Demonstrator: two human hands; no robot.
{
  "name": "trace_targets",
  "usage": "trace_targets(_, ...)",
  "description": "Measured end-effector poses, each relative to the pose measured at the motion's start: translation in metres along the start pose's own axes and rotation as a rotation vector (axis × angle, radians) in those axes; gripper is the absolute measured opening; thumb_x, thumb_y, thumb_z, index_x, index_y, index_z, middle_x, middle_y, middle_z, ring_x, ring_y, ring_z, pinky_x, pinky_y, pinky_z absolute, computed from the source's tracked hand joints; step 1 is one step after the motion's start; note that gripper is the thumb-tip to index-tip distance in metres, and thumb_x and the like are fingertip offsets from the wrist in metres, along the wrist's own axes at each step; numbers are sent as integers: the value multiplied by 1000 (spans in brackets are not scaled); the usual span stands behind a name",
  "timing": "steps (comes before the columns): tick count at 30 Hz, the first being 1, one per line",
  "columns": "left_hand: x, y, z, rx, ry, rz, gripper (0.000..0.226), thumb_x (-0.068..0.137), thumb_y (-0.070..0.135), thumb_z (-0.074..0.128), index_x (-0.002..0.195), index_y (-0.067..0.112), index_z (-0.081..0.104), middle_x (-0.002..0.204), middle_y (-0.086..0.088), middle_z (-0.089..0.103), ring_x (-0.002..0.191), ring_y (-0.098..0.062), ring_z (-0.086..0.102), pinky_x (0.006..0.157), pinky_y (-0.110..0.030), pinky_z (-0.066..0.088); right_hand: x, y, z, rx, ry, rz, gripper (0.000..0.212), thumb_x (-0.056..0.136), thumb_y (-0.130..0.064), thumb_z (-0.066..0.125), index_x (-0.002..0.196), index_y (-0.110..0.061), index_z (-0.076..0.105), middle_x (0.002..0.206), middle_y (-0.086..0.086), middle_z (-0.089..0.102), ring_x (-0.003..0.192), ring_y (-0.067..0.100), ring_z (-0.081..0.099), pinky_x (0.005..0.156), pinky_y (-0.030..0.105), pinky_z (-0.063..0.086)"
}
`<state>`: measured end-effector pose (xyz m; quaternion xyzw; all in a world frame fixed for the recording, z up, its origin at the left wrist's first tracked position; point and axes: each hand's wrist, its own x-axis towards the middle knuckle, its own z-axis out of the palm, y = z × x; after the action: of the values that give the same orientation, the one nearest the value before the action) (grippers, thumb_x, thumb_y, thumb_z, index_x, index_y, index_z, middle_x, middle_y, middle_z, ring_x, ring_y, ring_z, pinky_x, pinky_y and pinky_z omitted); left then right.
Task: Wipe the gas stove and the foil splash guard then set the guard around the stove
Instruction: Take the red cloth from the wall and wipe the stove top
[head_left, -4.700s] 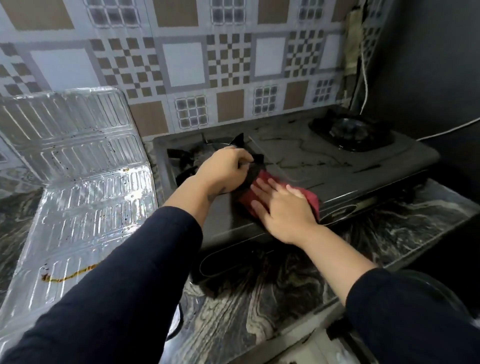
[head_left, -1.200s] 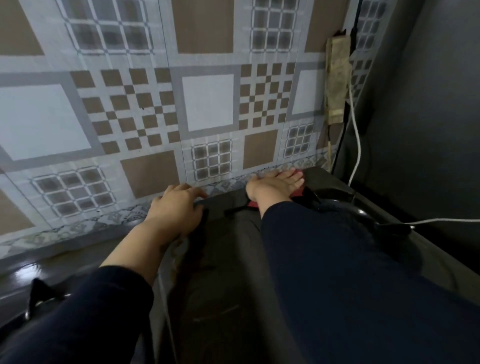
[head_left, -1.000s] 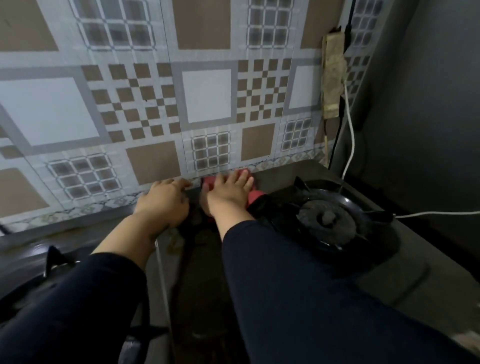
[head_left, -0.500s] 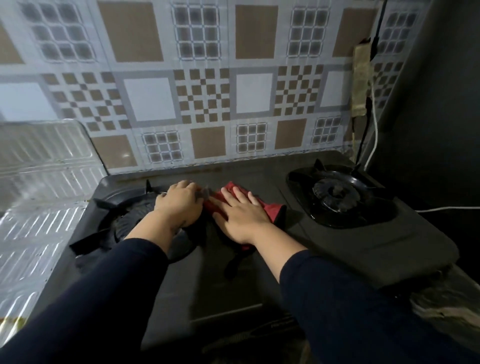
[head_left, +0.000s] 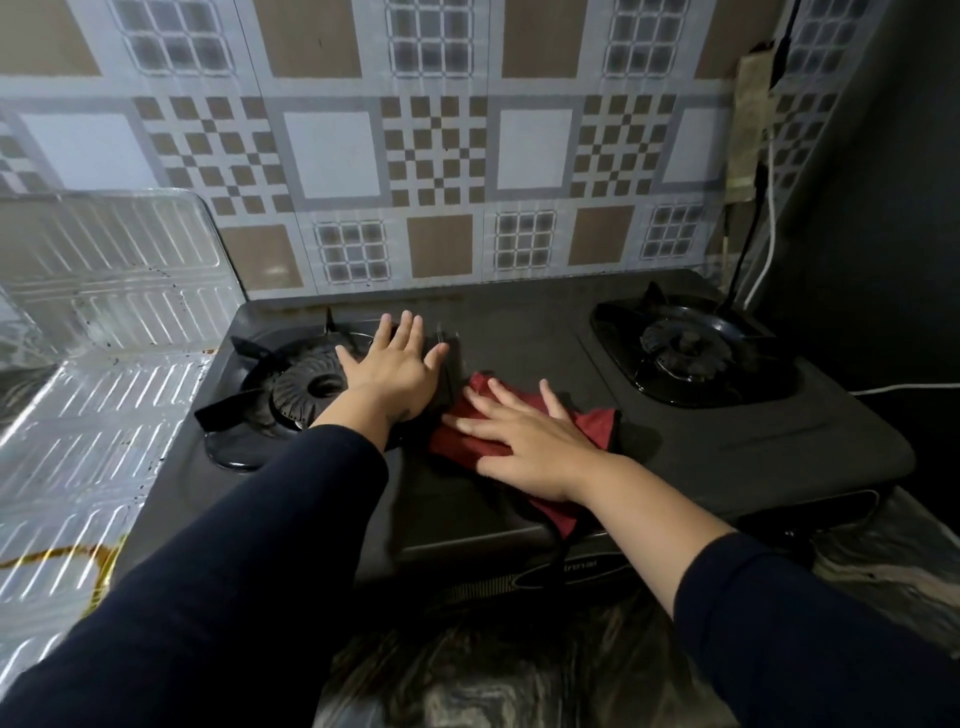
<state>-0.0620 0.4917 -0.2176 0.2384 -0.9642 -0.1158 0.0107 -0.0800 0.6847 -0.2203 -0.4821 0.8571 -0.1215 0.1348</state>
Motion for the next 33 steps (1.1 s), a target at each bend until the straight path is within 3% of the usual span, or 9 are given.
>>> trace_targets(2, 1, -1, 0, 3, -7, 9, 65, 96, 56, 12, 152, 24, 2, 161, 11, -8, 148, -11, -14, 111, -68, -6, 6, -10, 1, 41, 50, 150, 60, 94, -55, 29, 148, -41, 9, 161, -7, 3, 147, 12, -12, 113, 51, -21)
trace_targets(4, 3, -2, 1, 9, -11, 10, 66, 95, 56, 10, 152, 24, 1, 161, 11, -9, 147, -11, -15, 111, -68, -9, 13, -21, 12, -51, 118, 322, 69, 92, -64, 15, 151, -30, 2, 161, 0, -2, 147, 18, -14, 113, 55, -19)
trace_targets(6, 3, -3, 2, 17, -5, 19, 66, 95, 56, 9, 152, 24, 0, 161, 10, -9, 147, -11, -15, 110, -67, -11, 23, -28, 27, -135, 163, 401, 76, 90, -67, 12, 151, -23, 1, 161, 4, -6, 147, 22, -14, 113, 58, -14)
trace_targets(11, 6, -8, -4, -14, -3, 57, 66, 95, 57, 10, 152, 23, 5, 162, 8, -1, 149, -11, -6, 113, -61, -10, 58, -11, 16, -156, 171, 345, 76, 89, -68, 19, 151, -27, 5, 161, -4, -5, 148, 16, -10, 116, 56, -8)
trace_targets(15, 16, -26, -16, -82, 178, 70, 59, 97, 51, 17, 149, 23, 26, 160, 4, 21, 148, -13, 12, 118, -51, 1, 89, 5, 4, -174, 129, 307, 66, 94, -58, 20, 150, -30, 2, 161, -8, -9, 147, 14, -13, 116, 55, -8)
trace_targets(18, 25, -53, -25, -22, 228, -8, 60, 97, 50, 18, 149, 21, 26, 161, 3, 16, 149, -14, 5, 118, -53, 0, 110, 13, -5, -174, 105, 281, 65, 95, -57, 18, 150, -30, 0, 160, -8, -11, 147, 14, -14, 116, 55, -9)
trace_targets(28, 28, -98, -14, 99, 77, -94, 63, 96, 54, 7, 152, 26, -1, 161, 13, -6, 147, -11, -16, 113, -59, -13, 206, 39, -26, -188, 111, 314, 72, 91, -66, 14, 151, -29, 1, 161, -7, -7, 147, 18, -12, 116, 57, -7)
trace_targets(33, 24, -100, -16, 87, 139, -92, 60, 96, 54, 12, 152, 31, 7, 162, 11, -1, 148, -10, -9, 117, -55, -6, 231, 39, -39, -221, 16, 248, 74, 88, -70, 16, 150, -32, 0, 160, -7, -11, 145, 22, -21, 109, 63, -19)
